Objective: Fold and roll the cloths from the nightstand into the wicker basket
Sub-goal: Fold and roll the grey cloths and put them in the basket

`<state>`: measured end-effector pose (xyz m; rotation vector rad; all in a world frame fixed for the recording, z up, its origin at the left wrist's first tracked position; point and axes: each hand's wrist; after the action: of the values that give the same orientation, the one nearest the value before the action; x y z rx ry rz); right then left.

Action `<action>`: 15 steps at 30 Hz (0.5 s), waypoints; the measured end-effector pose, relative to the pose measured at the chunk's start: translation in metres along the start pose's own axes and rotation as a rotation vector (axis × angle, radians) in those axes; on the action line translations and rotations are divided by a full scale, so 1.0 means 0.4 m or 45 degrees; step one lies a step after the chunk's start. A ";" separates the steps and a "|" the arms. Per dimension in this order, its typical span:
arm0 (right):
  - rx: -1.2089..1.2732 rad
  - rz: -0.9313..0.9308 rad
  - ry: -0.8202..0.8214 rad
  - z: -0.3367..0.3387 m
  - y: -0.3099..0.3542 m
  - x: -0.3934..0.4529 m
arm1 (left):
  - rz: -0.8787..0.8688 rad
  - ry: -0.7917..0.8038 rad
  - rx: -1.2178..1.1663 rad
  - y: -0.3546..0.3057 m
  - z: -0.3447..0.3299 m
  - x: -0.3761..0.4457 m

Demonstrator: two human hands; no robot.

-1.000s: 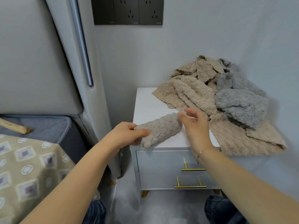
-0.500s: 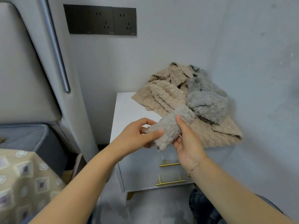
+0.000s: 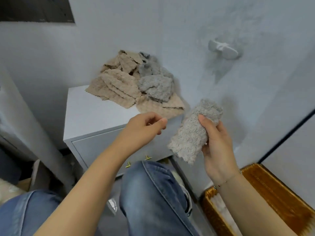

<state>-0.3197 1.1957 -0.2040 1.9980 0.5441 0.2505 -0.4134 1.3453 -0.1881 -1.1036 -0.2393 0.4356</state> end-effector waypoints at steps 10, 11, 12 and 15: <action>0.041 0.083 -0.432 0.386 0.076 -0.071 | -0.116 0.476 0.275 -0.064 -0.377 0.040; 0.048 0.089 -0.481 0.423 0.080 -0.068 | -0.123 0.528 0.318 -0.068 -0.410 0.050; 0.051 0.088 -0.529 0.459 0.083 -0.064 | -0.127 0.580 0.352 -0.070 -0.442 0.063; 0.058 0.083 -0.642 0.570 0.087 -0.038 | -0.117 0.703 0.421 -0.072 -0.542 0.107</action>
<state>-0.2327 0.9954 -0.2800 2.0250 0.1632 -0.2275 -0.2827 1.1790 -0.2580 -0.8440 0.2607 0.0713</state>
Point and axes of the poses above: each hand's wrist, its own x-axis towards the middle knuckle, its own z-axis out of the back of the hand, y = z × x, and after that the axes turned 6 degrees about y, right-handed
